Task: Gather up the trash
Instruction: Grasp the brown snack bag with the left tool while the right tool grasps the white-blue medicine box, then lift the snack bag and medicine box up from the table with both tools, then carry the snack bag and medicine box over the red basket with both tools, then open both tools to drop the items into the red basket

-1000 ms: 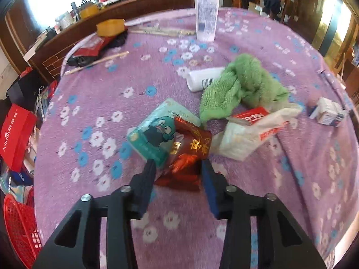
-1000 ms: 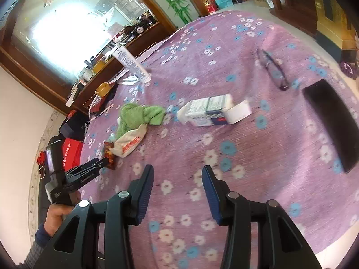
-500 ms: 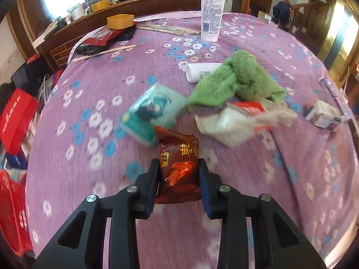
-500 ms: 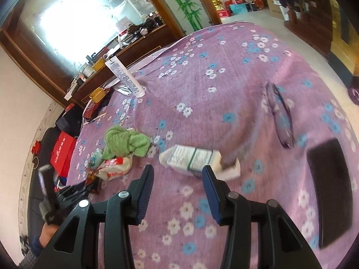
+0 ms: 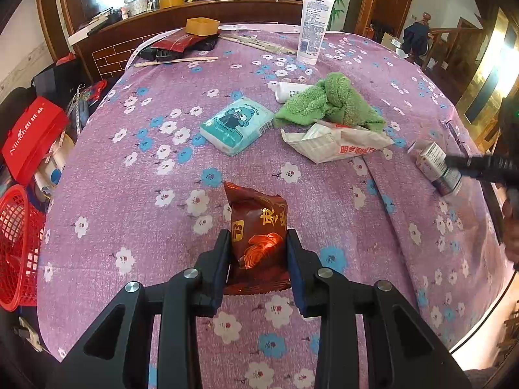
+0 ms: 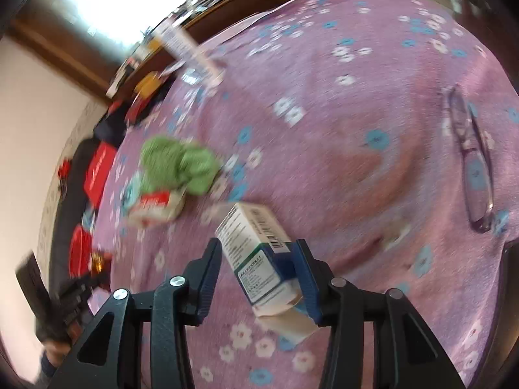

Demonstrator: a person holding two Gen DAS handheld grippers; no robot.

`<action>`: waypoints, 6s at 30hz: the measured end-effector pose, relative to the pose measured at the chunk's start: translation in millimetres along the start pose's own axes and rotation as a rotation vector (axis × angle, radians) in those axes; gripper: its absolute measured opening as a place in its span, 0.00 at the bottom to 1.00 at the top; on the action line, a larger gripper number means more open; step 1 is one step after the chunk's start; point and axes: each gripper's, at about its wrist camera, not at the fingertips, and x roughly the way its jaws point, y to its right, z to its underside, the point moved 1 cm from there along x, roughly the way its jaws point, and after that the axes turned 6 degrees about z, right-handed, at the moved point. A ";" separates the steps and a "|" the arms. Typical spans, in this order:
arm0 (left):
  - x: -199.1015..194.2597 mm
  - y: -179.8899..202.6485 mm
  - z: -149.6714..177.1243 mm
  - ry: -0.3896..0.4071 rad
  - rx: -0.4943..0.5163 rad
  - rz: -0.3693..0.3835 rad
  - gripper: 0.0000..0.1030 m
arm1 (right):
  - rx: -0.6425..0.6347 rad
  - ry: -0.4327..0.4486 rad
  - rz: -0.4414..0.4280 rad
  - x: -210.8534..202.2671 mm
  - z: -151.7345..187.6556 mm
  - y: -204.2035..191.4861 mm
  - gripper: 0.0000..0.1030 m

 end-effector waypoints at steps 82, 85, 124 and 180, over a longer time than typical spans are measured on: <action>-64.0 -73.2 31.7 0.149 -0.062 -0.237 0.31 | -0.316 0.115 0.091 9.6 92.2 -251.9 0.37; -65.4 -75.2 31.6 0.152 -0.068 -0.240 0.31 | -0.321 0.116 0.088 10.4 91.5 -255.1 0.37; -123.9 -178.9 46.2 0.265 -0.305 -0.285 0.31 | -0.491 0.108 0.071 14.9 72.6 -341.5 0.37; -150.5 -364.2 78.6 0.223 -0.478 -0.409 0.31 | -0.609 -0.049 -0.202 143.9 28.1 -606.8 0.39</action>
